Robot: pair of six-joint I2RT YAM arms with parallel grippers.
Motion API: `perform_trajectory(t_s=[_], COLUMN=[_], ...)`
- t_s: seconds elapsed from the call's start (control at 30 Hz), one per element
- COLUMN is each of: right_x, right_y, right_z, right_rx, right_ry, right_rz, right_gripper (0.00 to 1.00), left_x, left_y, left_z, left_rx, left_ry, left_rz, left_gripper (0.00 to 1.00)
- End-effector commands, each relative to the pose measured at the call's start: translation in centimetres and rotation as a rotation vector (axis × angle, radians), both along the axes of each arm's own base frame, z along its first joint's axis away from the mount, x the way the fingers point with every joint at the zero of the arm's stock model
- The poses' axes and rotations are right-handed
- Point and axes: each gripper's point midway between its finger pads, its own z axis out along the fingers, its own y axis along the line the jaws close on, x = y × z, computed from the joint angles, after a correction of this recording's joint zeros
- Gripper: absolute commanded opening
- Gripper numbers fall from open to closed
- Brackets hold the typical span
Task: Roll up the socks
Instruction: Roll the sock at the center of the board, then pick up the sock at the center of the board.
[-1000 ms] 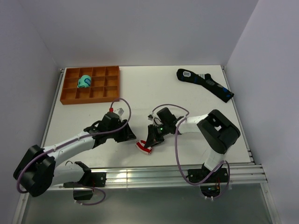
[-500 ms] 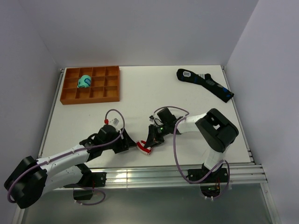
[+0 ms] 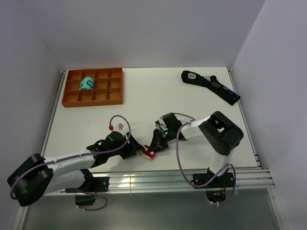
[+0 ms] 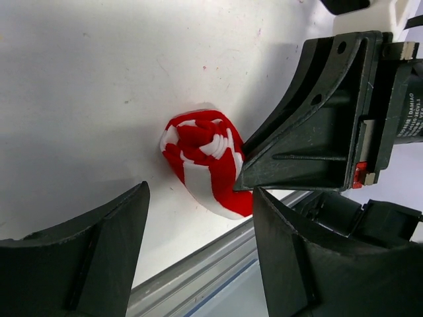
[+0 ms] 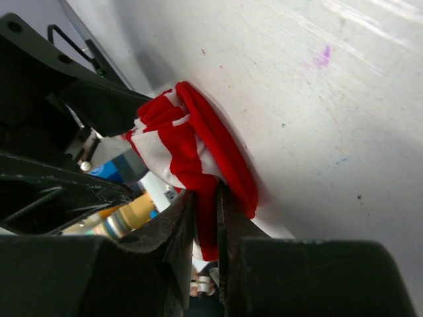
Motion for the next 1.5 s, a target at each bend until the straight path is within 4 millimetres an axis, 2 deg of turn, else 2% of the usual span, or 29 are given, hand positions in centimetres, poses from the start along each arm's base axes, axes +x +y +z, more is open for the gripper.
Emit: perform_trajectory(t_s=[0.0,0.17,0.37,0.63,0.77,1.1,1.47], right_x=[-1.5,-2.0,-1.6,-1.7,-1.6,-2.0,-2.6], right_y=[-2.5,-2.7,-2.3,-2.6,-2.4,-2.5,-2.6], right_z=[-4.8,-5.1,-4.6,-5.0,-4.4,-4.3,-4.1], right_rx=[-0.181,-0.178,-0.109,-0.068,-0.031,0.002,0.014], right_ry=[0.099,0.128,0.173,0.238,0.247,0.293,0.306], right_rz=[-0.083,-0.103,-0.161,-0.226,-0.249,-0.275,-0.261], right_gripper=[0.12,0.12,0.12,0.12,0.12,0.12,0.13], left_x=[0.6,0.6,0.4,0.0,0.1,-0.1,0.5], left_y=[-0.2,0.1,-0.4,-0.6,-0.8,-0.2,-0.9], left_z=[0.5,-0.3,-0.8,-2.1,-2.2,-3.5,-3.3], left_rx=[-0.030,0.000,0.015,0.057,0.090,0.149,0.144], left_ry=[-0.017,0.009,0.031,0.083,0.091,0.125,0.130], left_rz=[0.065,0.100,0.120,0.140,0.163,0.225,0.268], left_gripper=[0.68,0.67,0.65,0.63,0.62,0.50,0.49])
